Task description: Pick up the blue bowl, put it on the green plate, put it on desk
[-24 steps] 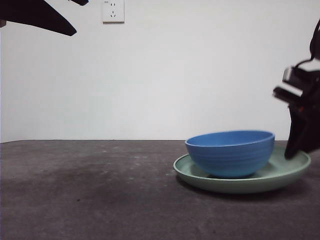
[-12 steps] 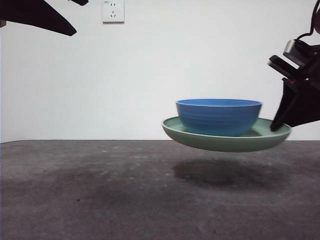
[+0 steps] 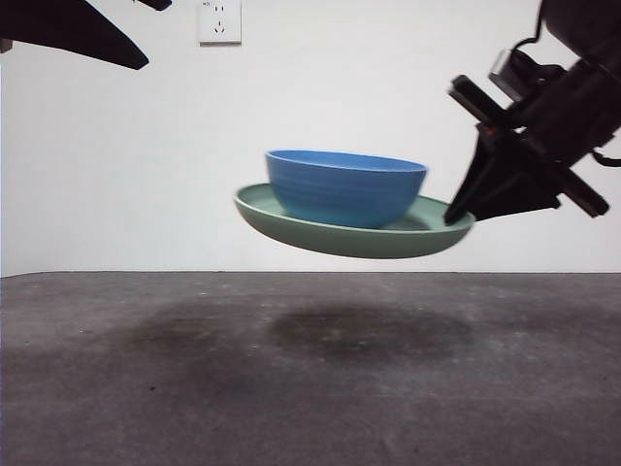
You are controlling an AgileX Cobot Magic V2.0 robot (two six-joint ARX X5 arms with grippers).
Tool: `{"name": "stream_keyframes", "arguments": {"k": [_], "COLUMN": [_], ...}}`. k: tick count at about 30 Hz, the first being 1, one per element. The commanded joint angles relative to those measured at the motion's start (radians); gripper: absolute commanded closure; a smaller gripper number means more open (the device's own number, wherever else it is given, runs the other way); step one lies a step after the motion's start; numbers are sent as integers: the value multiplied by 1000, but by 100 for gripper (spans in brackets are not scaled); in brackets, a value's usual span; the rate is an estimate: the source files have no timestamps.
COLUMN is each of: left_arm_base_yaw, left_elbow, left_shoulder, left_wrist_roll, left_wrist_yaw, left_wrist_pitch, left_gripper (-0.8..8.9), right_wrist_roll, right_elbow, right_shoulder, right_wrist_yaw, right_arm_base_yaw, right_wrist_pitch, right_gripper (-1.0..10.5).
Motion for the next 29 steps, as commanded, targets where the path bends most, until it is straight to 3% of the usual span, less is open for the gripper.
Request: {"name": "stream_keyframes", "arguments": {"k": [1,15,29], "left_arm_base_yaw": [-5,-5,-5], "left_elbow": [9,9,9], "left_shoulder": [6,6,6], "left_wrist_roll": [19,19,20], "left_wrist_yaw": [8,8,8], "left_wrist_pitch": [8,7,-15], "left_gripper": [596,596,596], "right_wrist_roll": [43,80,83], "right_elbow": [23,137,201], "right_shoulder": [24,225,368], "right_wrist_yaw": [16,86,112], "right_arm_base_yaw": [27,123,148], "right_wrist_pitch": [14,15,14], "right_gripper": [933,933,933]}}
